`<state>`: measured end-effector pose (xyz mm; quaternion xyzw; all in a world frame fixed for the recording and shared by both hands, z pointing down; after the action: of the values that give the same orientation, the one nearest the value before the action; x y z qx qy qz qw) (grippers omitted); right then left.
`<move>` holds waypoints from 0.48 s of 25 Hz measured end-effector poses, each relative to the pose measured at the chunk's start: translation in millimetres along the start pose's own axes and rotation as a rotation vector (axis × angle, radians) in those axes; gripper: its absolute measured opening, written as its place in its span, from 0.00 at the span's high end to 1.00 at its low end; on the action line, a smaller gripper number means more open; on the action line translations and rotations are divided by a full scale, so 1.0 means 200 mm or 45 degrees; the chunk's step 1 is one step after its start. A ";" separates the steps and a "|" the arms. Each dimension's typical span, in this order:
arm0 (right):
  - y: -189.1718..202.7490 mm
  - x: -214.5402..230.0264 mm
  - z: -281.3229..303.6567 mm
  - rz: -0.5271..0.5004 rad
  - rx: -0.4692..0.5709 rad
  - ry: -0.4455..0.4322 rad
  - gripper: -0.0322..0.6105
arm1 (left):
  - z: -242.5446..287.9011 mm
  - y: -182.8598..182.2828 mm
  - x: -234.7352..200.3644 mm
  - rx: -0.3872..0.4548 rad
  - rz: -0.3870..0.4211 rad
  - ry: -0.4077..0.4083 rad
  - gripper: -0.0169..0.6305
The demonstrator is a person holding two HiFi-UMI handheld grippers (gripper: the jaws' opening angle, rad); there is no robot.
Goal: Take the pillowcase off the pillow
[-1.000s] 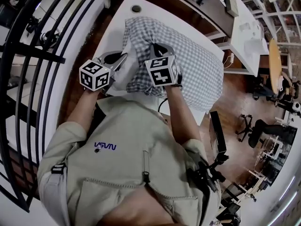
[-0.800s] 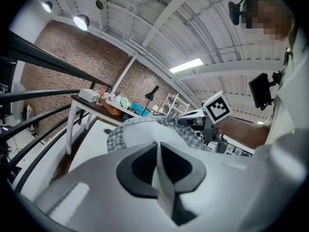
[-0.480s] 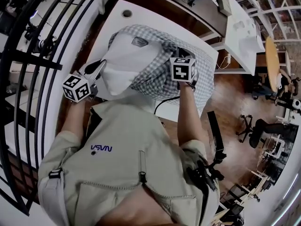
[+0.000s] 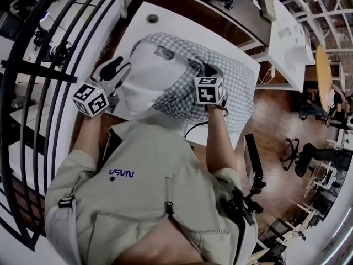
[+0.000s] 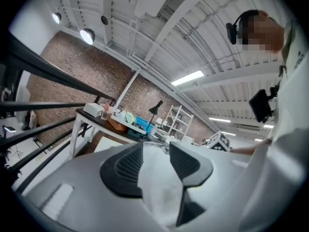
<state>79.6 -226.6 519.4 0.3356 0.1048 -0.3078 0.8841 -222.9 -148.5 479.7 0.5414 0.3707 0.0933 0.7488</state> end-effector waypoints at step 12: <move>-0.23 -0.10 -0.31 0.173 0.236 -0.398 0.77 | 0.56 0.17 -0.08 -0.436 -0.010 -0.049 0.86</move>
<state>36.4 -203.5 457.1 0.3698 -0.0856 -0.3042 0.8737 -152.6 -226.2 533.2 0.4061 0.3371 0.1419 0.8374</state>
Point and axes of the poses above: the fingertips, and each gripper's own axes: z forward along the fingers, x to its right, y out of its underside, the point moved 2 cm from there along -z, backward along the fingers, and after that the axes turned 6 degrees about -x, right-handed, at the moved point
